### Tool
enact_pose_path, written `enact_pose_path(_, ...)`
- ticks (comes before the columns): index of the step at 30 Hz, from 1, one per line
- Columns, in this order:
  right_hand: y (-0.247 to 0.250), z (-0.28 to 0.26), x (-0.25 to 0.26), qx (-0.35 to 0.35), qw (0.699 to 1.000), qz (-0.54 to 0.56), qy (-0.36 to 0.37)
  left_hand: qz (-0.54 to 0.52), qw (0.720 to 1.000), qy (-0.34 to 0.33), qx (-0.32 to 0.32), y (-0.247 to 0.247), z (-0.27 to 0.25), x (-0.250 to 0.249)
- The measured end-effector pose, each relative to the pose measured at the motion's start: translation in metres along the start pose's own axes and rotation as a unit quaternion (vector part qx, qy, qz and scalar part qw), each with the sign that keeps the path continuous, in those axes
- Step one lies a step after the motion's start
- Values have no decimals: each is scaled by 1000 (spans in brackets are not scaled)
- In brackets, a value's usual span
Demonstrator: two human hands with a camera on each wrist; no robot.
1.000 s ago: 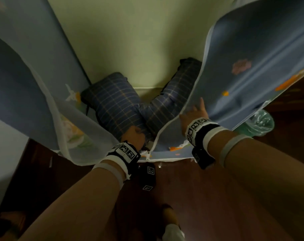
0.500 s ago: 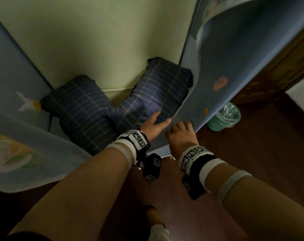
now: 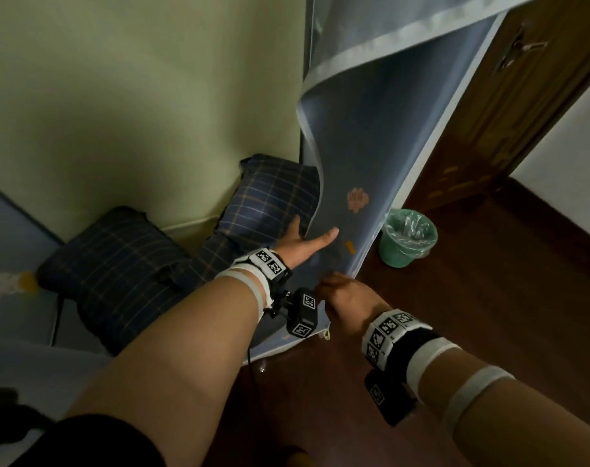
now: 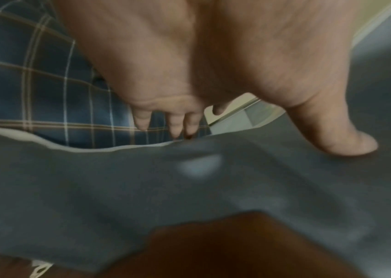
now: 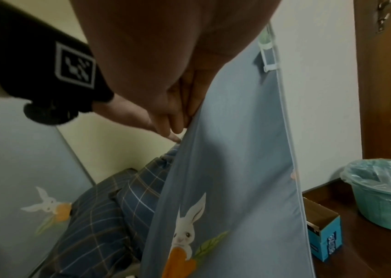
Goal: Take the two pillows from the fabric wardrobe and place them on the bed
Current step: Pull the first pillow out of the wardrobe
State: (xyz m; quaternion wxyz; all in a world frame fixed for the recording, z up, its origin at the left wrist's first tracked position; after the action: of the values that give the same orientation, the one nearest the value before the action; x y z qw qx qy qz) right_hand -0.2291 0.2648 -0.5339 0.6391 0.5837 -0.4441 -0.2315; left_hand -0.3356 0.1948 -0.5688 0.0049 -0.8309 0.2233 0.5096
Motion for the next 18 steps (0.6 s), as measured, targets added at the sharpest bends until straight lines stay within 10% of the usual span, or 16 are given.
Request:
enact_pose_path(10, 17, 14, -33, -99, 981, 148, -74, -62, 996, -41, -40, 18, 0, 21)
enact_pose_path(18, 68, 10, 12, -233, 885, 378, -141, -9, 981, -168, -96, 54, -97, -25)
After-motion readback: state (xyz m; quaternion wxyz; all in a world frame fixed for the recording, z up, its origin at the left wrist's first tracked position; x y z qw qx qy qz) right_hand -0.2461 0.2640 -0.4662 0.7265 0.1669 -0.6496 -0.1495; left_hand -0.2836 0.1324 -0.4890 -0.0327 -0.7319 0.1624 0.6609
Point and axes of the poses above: each hand's wrist, its own z-axis towards the middle knuckle, its own y-axis out of the back of the hand, x = y × z, the point moved 9 cm from there along z, towards the middle knuckle, and after that the axes turned 2 degrees about y, right-handed, at the moved point
